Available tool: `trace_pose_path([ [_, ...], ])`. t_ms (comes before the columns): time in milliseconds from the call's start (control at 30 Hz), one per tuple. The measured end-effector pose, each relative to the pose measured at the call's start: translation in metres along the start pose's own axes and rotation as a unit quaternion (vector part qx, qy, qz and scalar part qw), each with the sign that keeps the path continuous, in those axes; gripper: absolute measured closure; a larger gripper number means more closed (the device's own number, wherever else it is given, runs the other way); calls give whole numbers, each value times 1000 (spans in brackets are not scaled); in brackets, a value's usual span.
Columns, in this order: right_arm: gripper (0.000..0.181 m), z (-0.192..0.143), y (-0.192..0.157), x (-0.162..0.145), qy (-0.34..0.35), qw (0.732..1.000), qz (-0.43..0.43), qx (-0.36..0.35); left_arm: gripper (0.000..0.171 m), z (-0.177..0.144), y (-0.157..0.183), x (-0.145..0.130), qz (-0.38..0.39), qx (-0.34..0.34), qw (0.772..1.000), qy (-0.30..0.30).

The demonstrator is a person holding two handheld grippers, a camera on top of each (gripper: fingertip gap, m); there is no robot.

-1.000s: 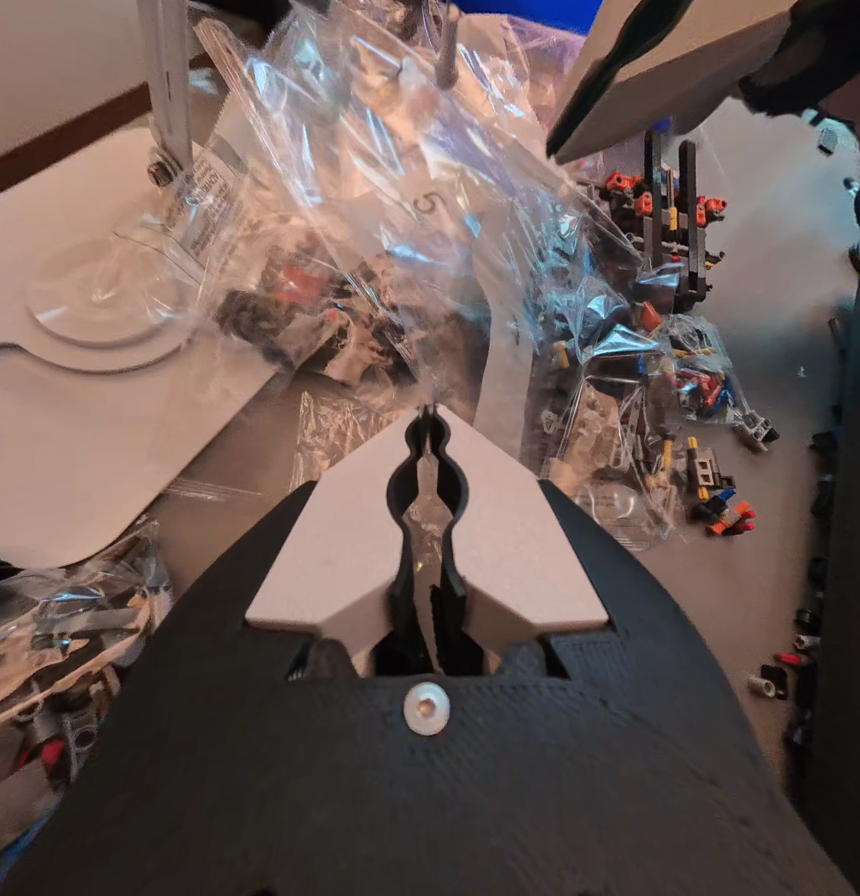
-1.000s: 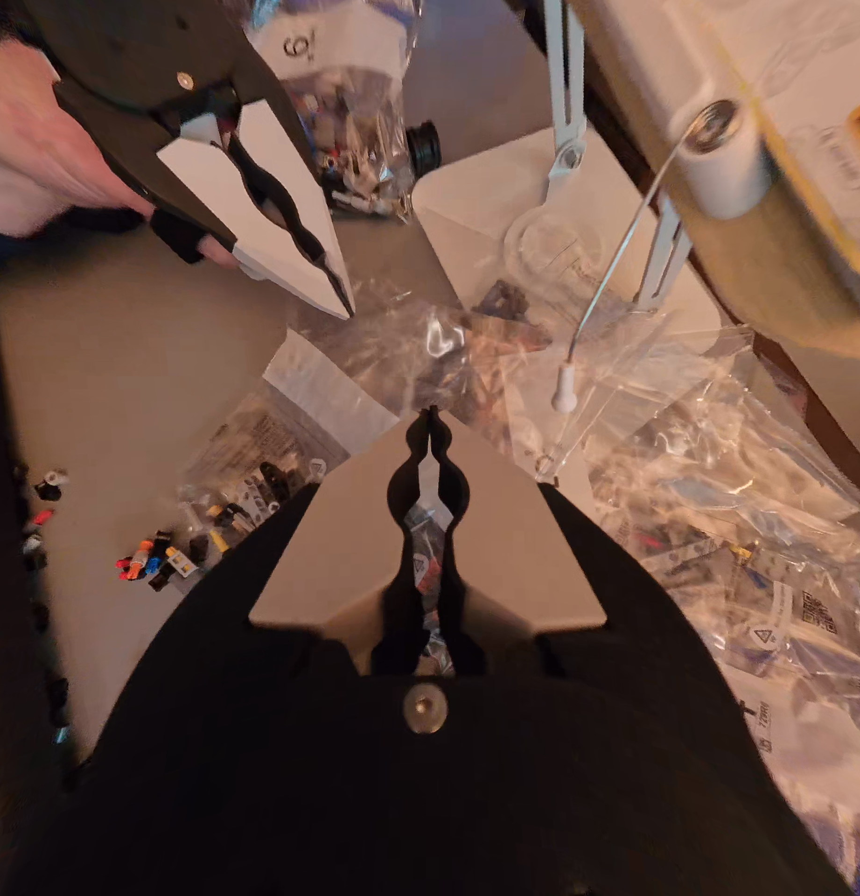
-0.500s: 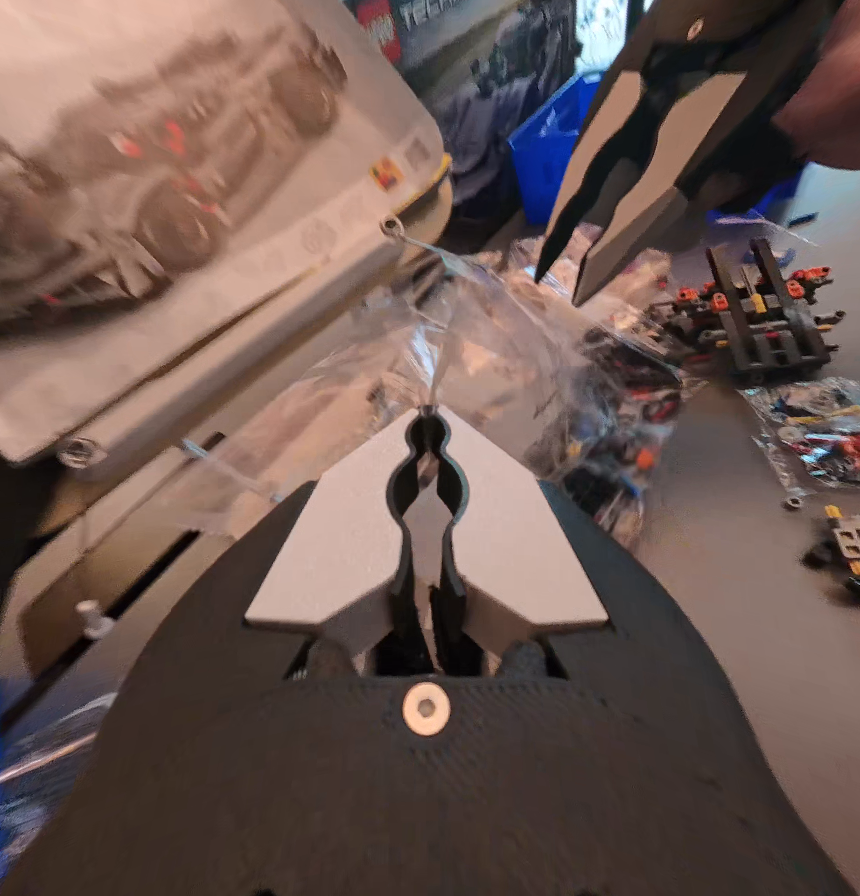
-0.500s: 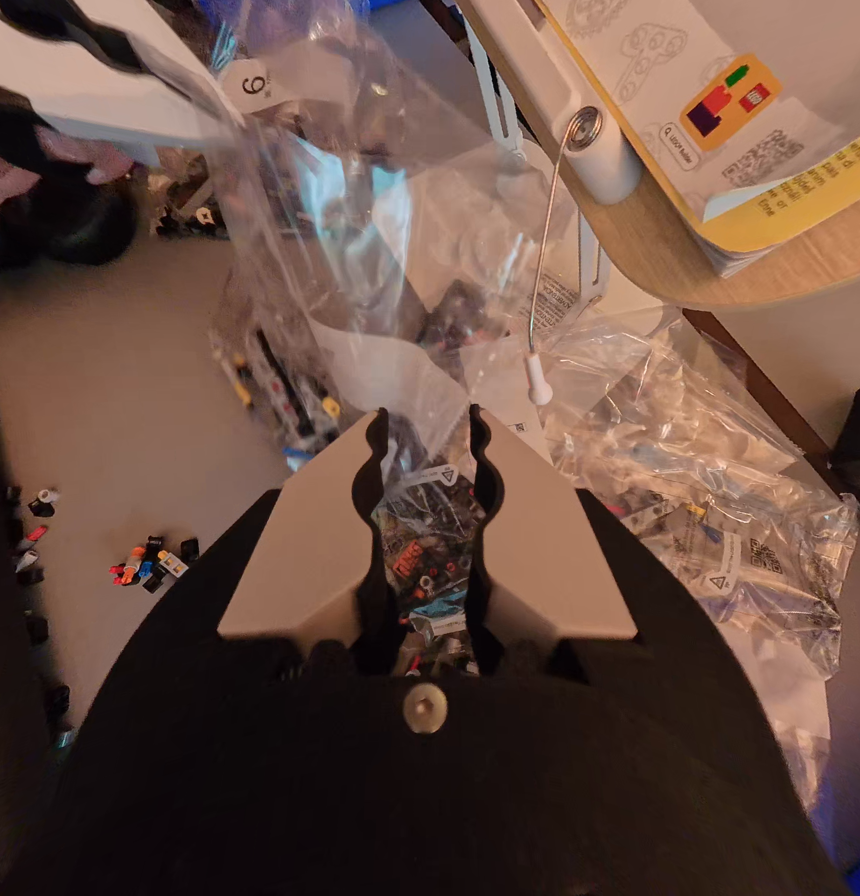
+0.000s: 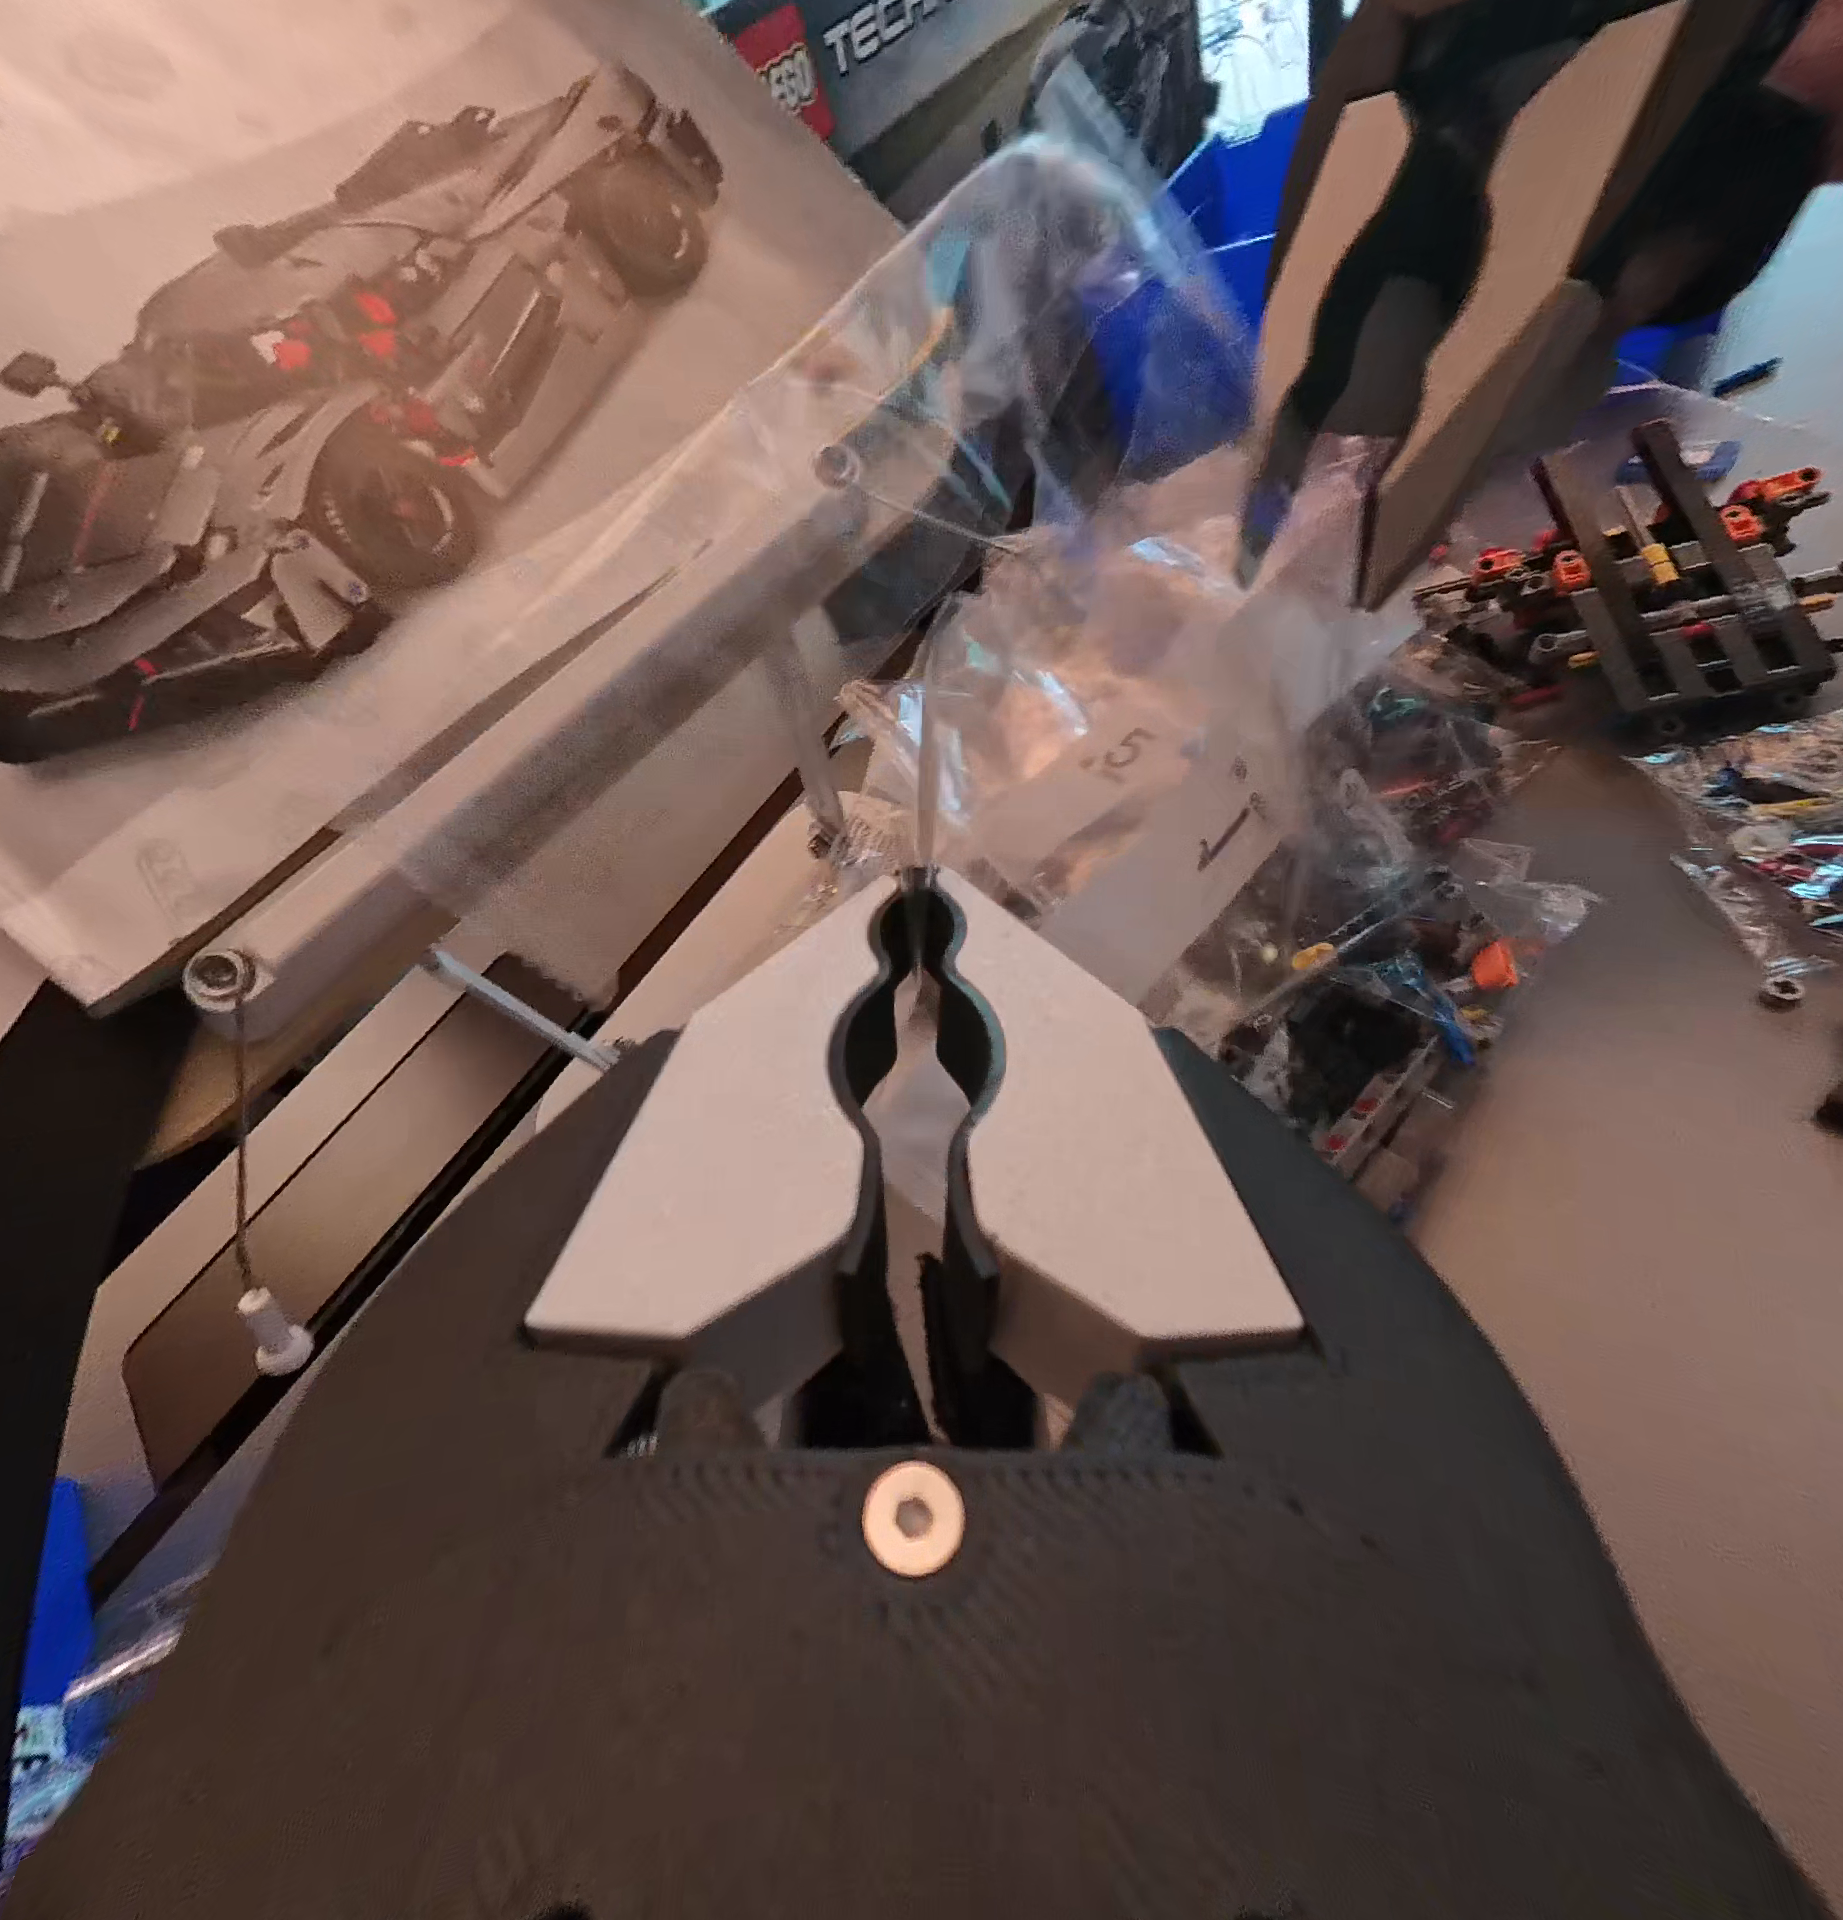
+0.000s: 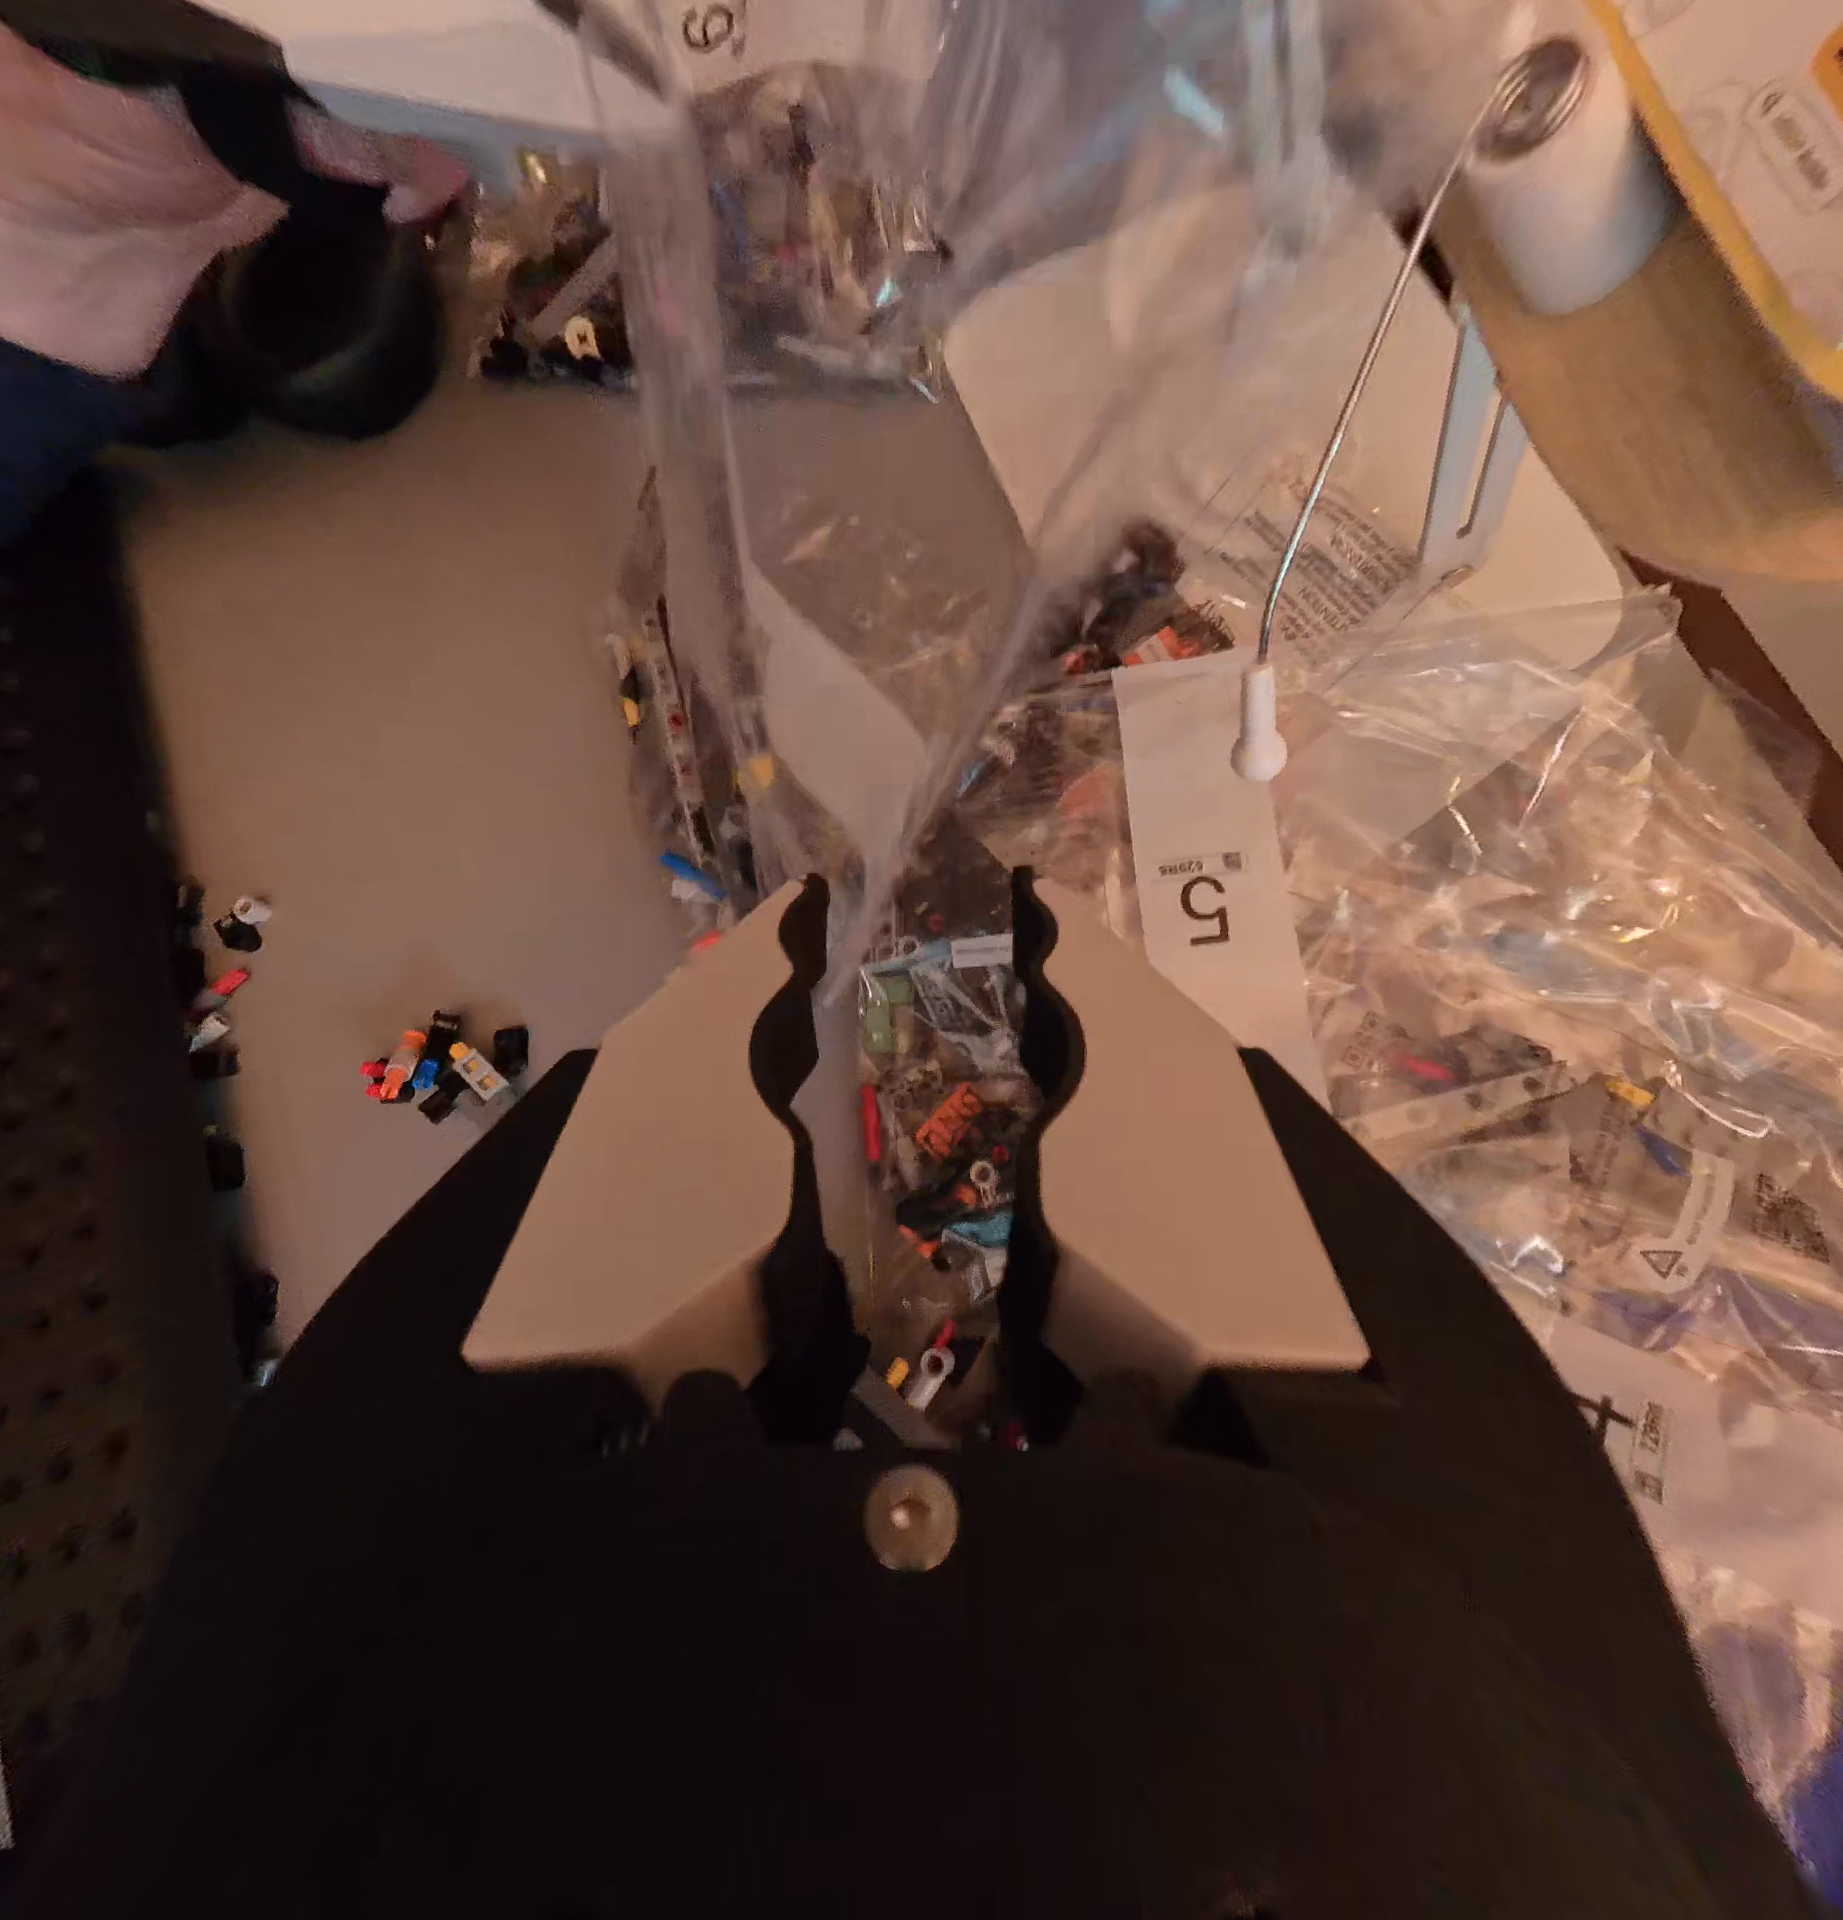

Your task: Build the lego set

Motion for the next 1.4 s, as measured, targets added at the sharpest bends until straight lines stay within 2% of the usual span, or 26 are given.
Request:
trace_pose_path([
  [100, 153, -2, -6, -3, -21, 999, -22, 14, 171, -1, -5, -3, -11, 15, 1000, -7],
  [200, 163, -5, -23, -6, -44, 995, -65, 62, 171, 1, -9, -9, -21, 23, 999, -20],
  [267, 162, -3, -37, -10, -73, 988, -103, 86, 171, 2, -11, -12, -25, 27, 999, -24],
  [400, 167, 15, -72, -26, -133, 962, -185, 153, 171, 2, -13, -13, -30, 26, 999, -21],
  [633, 166, 53, -94, -51, -223, 931, -227, 181, 171, 4, -12, -13, -23, 29, 999, -29],
  [867, 167, 64, -100, -56, -239, 923, -237, 189, 171, 4, -12, -14, -23, 27, 999, -28],
  [967, 177, 69, -100, -58, -244, 921, -235, 191, 171, 3, -12, -13, -22, 27, 999, -26],
  [1200, 178, 68, -99, -58, -244, 922, -238, 185, 171, 4, -11, -12, -19, 25, 999, -24],
  [1400, 177, 53, -93, -49, -202, 936, -234, 167, 171, 5, -6, -9, -5, 10, 1000, -13],
])
Point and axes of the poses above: each gripper's, where its closed fingertips meet, z out along the fingers, x out of its top, y = z × x across the jaws, the point moved 10 cm from there along -z, back along the fingers, and after that the axes turned 7 degrees about -x, right-handed, at the moved point
